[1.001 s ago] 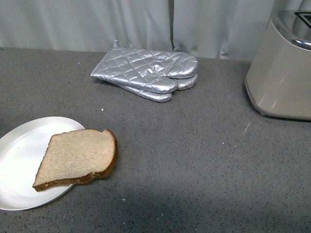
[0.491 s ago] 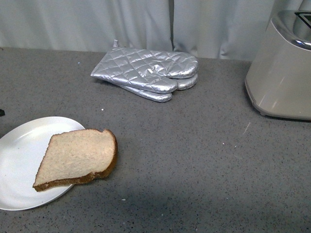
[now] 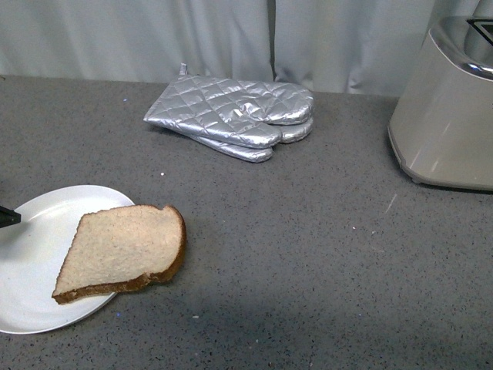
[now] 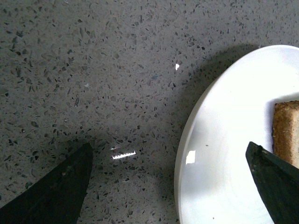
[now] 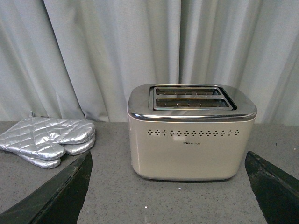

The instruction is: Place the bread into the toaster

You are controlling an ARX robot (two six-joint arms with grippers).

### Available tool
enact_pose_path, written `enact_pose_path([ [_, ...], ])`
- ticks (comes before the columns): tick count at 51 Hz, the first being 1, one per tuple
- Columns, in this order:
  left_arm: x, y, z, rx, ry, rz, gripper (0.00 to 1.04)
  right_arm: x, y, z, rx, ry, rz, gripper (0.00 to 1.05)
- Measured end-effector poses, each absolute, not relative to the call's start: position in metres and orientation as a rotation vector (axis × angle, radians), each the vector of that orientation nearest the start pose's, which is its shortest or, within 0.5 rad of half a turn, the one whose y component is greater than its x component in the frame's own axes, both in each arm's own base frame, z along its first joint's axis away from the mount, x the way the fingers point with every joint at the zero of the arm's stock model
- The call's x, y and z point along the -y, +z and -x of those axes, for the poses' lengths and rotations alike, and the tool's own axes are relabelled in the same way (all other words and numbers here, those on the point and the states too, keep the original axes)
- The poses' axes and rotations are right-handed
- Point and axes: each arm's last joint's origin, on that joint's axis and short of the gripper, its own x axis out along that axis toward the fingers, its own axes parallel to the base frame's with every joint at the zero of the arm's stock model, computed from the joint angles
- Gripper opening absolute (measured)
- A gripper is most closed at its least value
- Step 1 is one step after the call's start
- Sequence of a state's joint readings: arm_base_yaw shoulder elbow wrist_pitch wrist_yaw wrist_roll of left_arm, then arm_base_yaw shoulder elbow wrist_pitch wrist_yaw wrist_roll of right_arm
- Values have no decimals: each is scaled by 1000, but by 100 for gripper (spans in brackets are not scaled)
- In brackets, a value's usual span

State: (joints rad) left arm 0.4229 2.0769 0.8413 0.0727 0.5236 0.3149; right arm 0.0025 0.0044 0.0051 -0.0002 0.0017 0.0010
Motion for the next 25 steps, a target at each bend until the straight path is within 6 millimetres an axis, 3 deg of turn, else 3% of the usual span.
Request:
enact_pose_path([
  [15, -104, 36, -300, -1044, -344, 170, 97, 0, 165, -98, 1, 1, -1, 95],
  [25, -94, 33, -297, -1083, -370, 132, 61, 0, 165, -98, 1, 1, -1, 95],
])
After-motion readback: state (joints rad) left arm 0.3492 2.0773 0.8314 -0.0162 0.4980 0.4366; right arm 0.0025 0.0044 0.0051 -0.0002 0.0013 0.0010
